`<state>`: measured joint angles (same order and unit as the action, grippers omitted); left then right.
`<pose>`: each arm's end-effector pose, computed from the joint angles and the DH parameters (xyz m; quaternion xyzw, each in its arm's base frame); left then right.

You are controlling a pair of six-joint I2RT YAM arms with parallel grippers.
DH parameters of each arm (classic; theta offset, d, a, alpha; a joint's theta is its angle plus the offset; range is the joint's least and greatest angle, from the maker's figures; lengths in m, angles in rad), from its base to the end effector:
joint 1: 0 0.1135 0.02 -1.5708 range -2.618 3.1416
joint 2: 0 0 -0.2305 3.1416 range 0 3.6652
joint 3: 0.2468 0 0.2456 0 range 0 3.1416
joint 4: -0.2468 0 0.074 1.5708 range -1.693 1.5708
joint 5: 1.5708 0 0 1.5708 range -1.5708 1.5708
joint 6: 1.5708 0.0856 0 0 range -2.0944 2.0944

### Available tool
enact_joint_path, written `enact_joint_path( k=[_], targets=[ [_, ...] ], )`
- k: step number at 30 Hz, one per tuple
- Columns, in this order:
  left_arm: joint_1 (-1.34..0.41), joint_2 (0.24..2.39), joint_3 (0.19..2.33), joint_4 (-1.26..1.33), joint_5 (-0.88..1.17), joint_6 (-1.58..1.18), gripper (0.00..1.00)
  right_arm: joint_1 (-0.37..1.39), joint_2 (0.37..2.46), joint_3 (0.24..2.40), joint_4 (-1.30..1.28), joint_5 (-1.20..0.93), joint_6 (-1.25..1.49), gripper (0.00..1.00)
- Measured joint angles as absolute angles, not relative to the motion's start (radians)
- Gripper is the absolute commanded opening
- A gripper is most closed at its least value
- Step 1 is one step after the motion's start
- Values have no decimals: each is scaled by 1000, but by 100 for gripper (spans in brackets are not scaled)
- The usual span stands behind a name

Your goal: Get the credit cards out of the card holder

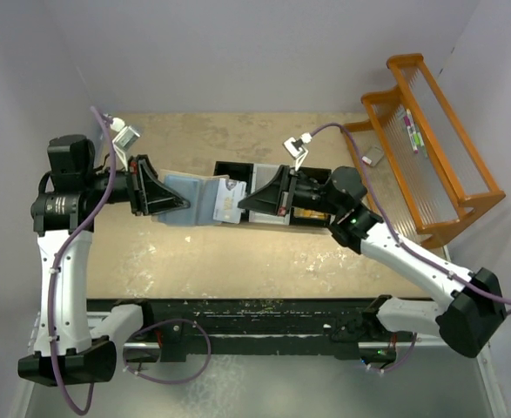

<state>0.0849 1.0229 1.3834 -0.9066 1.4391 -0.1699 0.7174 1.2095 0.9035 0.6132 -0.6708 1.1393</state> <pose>0.1810 -0.0698 0.4061 0.2372 0.6913 -0.5896 0.3440 0.2047 0.2492 0.3572 -0.1429 0.6009 0.7266 0.3009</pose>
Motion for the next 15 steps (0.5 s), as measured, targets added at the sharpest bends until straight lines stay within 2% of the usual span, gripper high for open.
enact_joint_path(
  k=[2, 5, 9, 15],
  targets=[
    [85, 1035, 1386, -908, 1422, -170, 0, 681, 1180, 893, 569, -673, 1125, 0],
    [85, 1064, 1403, -923, 1370, -147, 1, 619, 1134, 891, 470, -672, 1084, 0],
    [85, 1093, 1464, -993, 1175, -56, 1, 531, 1103, 909, 293, -645, 995, 0],
    [85, 1089, 1534, -1065, 944, 78, 2, 517, 1271, 1055, 52, -540, 844, 0]
  ],
)
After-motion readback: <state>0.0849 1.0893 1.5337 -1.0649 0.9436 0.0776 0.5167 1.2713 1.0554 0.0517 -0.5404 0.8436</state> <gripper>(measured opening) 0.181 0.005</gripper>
